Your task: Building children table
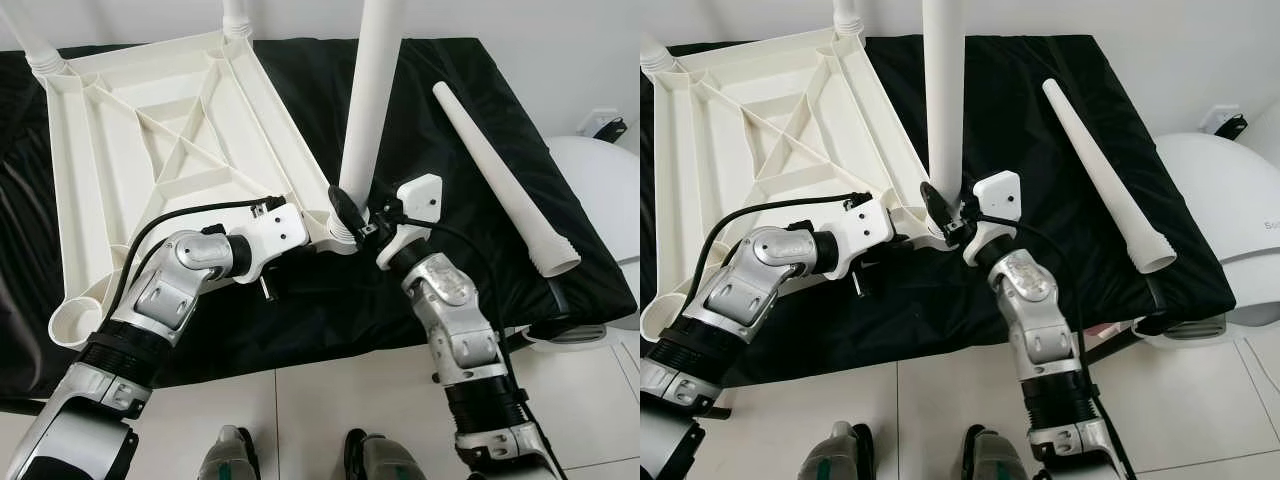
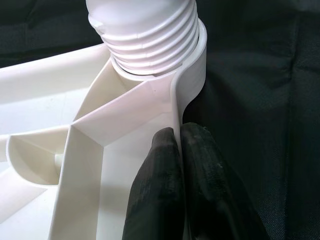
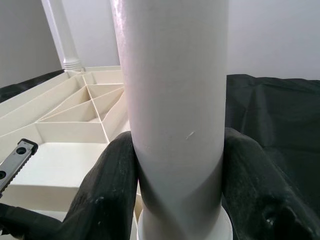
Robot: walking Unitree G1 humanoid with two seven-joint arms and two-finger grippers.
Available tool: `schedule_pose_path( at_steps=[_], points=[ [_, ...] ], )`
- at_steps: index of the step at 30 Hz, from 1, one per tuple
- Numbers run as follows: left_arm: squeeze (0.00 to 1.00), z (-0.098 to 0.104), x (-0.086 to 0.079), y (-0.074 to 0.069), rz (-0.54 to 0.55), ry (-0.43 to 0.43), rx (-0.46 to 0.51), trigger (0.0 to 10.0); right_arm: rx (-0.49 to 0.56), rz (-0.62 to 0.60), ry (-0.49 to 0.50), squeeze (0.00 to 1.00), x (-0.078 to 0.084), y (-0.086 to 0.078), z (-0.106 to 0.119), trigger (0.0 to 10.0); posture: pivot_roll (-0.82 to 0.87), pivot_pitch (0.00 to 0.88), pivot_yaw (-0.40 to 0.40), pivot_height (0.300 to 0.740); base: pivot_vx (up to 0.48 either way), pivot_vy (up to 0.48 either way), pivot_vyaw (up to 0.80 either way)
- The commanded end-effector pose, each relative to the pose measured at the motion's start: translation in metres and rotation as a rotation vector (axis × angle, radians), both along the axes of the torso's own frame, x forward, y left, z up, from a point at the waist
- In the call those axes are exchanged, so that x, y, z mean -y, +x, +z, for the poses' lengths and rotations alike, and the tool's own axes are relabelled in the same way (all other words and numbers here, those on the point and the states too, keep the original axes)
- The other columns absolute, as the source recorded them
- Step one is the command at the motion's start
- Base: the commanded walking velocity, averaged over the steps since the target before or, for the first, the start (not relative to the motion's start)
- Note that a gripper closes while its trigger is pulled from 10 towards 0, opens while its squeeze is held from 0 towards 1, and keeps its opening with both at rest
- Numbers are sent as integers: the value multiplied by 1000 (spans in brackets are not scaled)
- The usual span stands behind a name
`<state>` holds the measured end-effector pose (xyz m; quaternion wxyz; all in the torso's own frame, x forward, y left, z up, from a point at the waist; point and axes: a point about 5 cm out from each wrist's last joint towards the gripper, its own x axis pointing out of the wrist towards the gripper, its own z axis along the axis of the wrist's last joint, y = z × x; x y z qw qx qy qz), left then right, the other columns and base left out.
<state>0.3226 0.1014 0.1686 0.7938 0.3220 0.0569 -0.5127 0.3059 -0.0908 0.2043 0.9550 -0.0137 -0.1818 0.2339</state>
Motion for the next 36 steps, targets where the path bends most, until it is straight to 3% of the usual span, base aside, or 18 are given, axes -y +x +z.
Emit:
schedule_pose_path(
  at_steps=[1, 6, 19, 36],
  points=[
    [0, -46, -7, -12, 15, 99, -181, 10000, 15, -73, 20, 0, 3, -2, 4, 10000, 71, 206, -4, 740, 0, 0, 0],
    [0, -46, -8, -12, 15, 98, -182, 10000, -12, -130, 46, 0, 0, -4, 1, 10000, 72, 209, -5, 740, 0, 0, 0],
    [0, -45, -9, -11, 17, 100, -182, 10000, -79, -443, 109, 0, 6, -8, -11, 10000, 75, 207, -2, 740, 0, 0, 0],
    [0, -45, -9, -11, 21, 98, -181, 10000, -72, -497, 99, 0, 3, -12, -10, 10000, 73, 201, -7, 740, 0, 0, 0]
  ],
)
